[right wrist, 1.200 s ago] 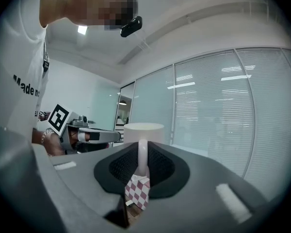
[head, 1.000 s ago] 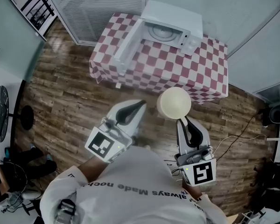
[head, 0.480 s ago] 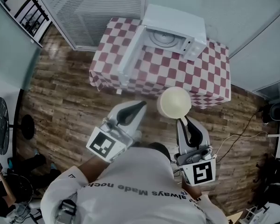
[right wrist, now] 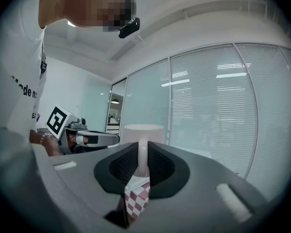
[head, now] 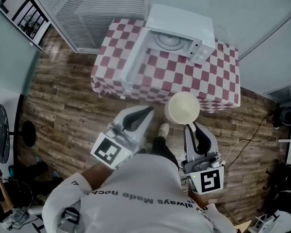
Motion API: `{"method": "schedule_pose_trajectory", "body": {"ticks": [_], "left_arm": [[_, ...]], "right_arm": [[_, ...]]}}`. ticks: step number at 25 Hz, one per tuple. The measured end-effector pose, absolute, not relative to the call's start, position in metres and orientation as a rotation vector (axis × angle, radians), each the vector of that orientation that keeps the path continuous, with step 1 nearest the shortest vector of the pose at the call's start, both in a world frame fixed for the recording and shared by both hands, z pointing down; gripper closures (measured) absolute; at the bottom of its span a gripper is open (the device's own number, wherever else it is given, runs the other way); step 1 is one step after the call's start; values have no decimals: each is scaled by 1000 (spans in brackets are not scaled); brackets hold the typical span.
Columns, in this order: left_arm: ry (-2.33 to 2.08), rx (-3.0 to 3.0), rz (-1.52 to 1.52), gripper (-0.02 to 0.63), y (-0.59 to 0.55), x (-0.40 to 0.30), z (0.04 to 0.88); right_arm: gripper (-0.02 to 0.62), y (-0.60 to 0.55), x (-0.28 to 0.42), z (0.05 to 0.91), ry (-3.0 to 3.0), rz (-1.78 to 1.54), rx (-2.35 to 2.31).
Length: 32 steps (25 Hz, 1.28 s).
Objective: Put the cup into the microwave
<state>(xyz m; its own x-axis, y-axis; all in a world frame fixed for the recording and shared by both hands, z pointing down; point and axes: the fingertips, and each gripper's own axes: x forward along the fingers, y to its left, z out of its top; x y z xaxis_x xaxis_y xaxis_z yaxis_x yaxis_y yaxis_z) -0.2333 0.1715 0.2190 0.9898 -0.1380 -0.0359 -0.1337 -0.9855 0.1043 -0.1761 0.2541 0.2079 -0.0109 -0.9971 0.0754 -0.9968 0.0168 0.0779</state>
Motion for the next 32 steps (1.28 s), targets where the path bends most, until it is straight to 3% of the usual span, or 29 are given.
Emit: {"method": "schedule_pose_trajectory", "body": {"ticks": [32], "left_arm": [[-379,3025,-97,601,80,14,215]], "right_arm": [[552,159,78,207,-2264,-59,2032]]}}
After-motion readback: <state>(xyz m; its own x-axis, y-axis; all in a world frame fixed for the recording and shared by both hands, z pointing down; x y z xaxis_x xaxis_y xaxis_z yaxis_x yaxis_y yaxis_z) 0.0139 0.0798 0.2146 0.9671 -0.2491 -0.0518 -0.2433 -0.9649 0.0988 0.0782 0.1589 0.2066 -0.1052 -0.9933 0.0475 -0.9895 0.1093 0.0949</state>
